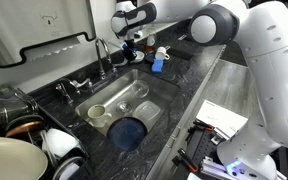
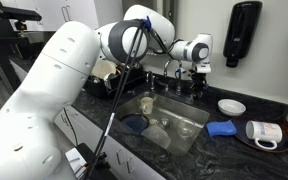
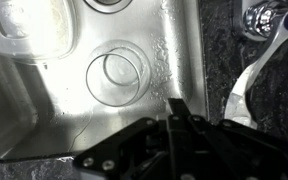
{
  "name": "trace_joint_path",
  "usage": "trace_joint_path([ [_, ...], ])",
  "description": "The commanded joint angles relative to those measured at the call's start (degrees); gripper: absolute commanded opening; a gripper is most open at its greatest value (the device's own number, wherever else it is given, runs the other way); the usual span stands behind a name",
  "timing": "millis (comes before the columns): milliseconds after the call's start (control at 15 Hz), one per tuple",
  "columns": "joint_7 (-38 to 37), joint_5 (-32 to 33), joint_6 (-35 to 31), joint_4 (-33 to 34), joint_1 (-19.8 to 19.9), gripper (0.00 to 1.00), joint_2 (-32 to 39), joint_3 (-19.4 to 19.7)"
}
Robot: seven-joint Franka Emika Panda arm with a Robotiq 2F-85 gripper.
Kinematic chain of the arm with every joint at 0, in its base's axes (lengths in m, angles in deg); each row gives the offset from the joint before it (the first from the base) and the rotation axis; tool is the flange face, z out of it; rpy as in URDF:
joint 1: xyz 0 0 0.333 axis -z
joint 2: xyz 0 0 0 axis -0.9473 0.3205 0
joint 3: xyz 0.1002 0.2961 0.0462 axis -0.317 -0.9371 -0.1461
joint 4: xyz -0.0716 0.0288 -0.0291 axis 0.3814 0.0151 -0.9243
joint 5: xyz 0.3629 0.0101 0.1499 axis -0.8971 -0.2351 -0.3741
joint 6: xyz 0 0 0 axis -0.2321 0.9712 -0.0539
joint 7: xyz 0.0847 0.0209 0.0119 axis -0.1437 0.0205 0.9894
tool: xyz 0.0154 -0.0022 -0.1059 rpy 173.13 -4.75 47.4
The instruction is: Turn the faucet to the left
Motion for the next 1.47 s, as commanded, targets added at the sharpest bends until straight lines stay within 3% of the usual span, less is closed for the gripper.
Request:
trace_joint_path([
  [0, -5.5, 1.4, -2.1, -0.6, -1.5, 0.0, -0.7, 2.4],
  [333, -14.0, 3.2, -7.7, -1.6, -1.9, 0.0, -1.5, 4.0],
  [1000, -19.1, 2.4, -22.3, -4.5, -2.1, 0.0, -2.1, 3.2],
  [1400, -18.4, 3.5, -14.2, -3.7, -2.4, 0.0, -1.5, 3.6],
])
